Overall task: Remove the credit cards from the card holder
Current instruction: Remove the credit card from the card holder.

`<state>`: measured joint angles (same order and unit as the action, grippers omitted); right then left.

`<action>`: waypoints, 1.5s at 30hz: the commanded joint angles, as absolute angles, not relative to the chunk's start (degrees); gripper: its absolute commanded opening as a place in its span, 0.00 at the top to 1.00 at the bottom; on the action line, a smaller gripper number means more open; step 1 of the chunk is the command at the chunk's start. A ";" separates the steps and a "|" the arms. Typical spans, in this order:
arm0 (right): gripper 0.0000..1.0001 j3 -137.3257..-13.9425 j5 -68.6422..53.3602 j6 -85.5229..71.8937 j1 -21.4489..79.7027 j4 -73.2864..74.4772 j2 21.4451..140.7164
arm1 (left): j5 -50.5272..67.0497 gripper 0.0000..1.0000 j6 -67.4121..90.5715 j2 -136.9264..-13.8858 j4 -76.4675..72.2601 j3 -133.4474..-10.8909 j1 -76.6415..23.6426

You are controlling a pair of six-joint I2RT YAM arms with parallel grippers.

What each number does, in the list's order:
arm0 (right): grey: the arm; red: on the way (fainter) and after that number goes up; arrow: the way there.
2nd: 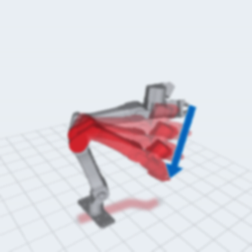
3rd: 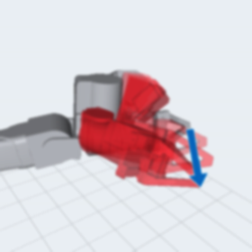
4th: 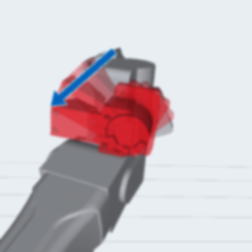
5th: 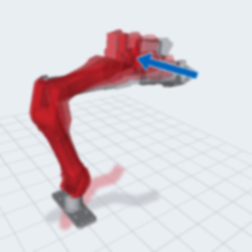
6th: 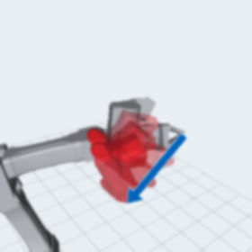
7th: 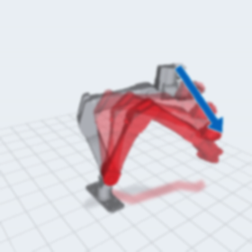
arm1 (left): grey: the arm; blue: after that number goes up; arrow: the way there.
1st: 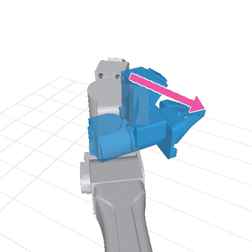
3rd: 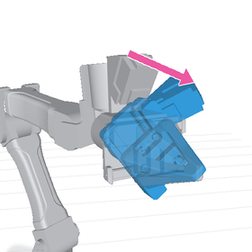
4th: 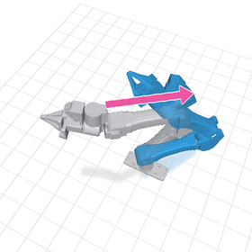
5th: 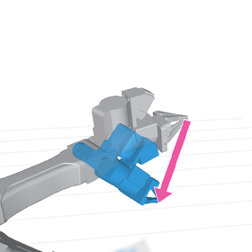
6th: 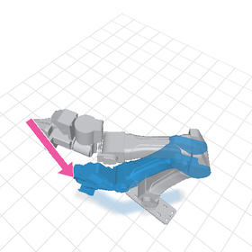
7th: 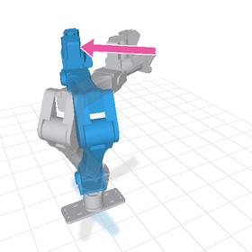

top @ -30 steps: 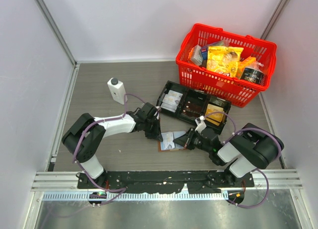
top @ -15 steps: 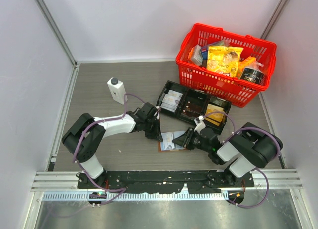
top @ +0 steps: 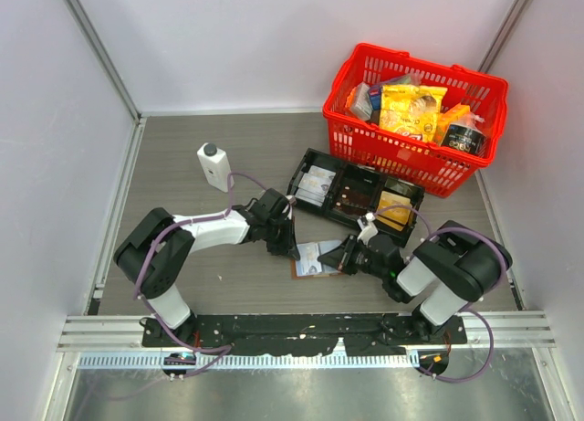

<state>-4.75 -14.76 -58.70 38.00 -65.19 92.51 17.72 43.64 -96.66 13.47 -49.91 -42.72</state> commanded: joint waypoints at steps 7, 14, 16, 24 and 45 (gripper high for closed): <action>0.97 -3.34 -14.24 -55.46 35.51 -59.34 84.11 | 12.04 1.00 42.10 -101.43 17.23 -46.58 -43.24; 0.98 -3.51 -13.27 -54.58 35.24 -55.20 81.30 | 12.22 1.00 41.92 -101.08 16.88 -46.49 -43.24; 0.98 -3.78 -13.10 -54.32 35.33 -54.23 81.21 | 12.13 1.00 41.84 -100.55 16.88 -46.32 -43.24; 0.99 -4.83 -15.38 -55.37 35.33 -57.64 85.25 | 13.80 0.82 42.10 -93.79 14.68 -48.25 -45.17; 0.99 -5.01 -15.73 -56.25 35.60 -59.77 87.19 | 12.75 0.68 41.75 -91.32 15.64 -53.96 -46.85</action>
<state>-4.29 -16.03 -56.53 35.51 -58.61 87.02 14.85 42.98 -94.67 13.52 -50.78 -46.54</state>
